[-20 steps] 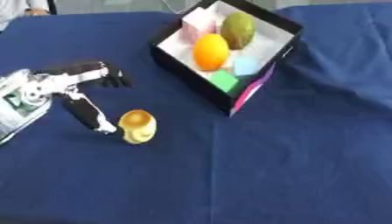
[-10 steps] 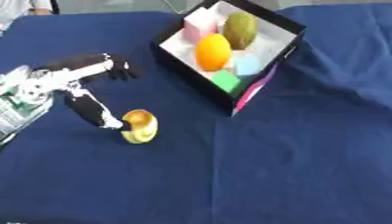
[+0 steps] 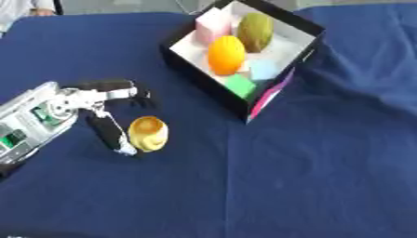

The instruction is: Pick up objects on the table and place them in the box.

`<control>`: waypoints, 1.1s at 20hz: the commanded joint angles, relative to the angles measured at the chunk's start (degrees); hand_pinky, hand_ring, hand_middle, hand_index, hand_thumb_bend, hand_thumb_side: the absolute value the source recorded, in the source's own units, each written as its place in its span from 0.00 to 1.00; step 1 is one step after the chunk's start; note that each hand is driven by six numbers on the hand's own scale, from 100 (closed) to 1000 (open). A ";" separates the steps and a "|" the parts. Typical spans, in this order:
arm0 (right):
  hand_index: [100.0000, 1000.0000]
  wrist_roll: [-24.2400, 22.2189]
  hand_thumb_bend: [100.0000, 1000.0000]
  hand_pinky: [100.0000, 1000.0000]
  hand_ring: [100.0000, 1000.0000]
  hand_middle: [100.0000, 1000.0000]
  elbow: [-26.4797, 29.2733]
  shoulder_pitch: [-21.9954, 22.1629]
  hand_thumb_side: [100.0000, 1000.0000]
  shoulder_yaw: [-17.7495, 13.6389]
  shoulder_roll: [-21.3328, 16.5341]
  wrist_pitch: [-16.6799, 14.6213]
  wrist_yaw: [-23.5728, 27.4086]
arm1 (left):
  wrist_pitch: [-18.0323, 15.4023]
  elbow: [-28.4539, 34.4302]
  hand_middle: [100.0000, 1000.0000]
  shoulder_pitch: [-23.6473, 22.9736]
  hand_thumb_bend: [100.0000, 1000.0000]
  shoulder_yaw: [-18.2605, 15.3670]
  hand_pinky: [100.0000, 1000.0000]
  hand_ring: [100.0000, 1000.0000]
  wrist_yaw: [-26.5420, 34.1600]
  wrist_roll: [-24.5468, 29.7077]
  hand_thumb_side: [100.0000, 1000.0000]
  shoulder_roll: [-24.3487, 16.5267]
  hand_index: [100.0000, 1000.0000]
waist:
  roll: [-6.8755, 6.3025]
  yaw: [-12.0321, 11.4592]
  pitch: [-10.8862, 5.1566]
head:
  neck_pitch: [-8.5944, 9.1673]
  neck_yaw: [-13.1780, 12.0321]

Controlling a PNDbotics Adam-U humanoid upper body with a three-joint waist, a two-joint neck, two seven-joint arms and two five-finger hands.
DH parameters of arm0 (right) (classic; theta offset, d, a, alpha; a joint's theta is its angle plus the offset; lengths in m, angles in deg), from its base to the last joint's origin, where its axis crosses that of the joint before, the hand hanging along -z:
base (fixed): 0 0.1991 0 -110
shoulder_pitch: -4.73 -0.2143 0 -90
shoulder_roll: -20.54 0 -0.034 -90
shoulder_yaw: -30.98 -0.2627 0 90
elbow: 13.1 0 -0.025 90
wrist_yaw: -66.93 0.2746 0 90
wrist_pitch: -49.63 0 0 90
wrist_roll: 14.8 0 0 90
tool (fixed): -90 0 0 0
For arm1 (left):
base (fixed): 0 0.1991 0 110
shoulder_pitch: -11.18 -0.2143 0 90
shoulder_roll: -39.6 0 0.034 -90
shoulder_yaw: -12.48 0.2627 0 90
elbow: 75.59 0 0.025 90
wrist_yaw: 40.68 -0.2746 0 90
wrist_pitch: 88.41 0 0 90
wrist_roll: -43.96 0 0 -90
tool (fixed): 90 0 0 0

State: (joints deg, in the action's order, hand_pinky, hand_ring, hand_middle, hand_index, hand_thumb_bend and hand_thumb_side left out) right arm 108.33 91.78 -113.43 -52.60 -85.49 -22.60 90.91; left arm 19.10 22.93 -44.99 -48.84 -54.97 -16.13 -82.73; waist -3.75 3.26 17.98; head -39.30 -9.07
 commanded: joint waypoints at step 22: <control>0.76 0.37 0.16 0.74 0.73 0.65 1.29 -0.68 0.38 -1.14 -1.89 -0.78 0.29 | -6.81 7.24 0.45 18.11 0.37 -7.72 0.61 0.56 -8.22 -2.51 0.00 5.11 0.49 | -0.84 -1.99 -3.63 | -1.93 0.77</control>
State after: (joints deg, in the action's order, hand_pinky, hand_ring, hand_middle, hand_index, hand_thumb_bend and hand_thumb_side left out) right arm 108.64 91.81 -113.14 -53.00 -85.56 -23.09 90.99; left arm 12.32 31.57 -28.12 -56.35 -62.35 -19.58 -78.95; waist -4.21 1.20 16.13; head -40.74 -8.45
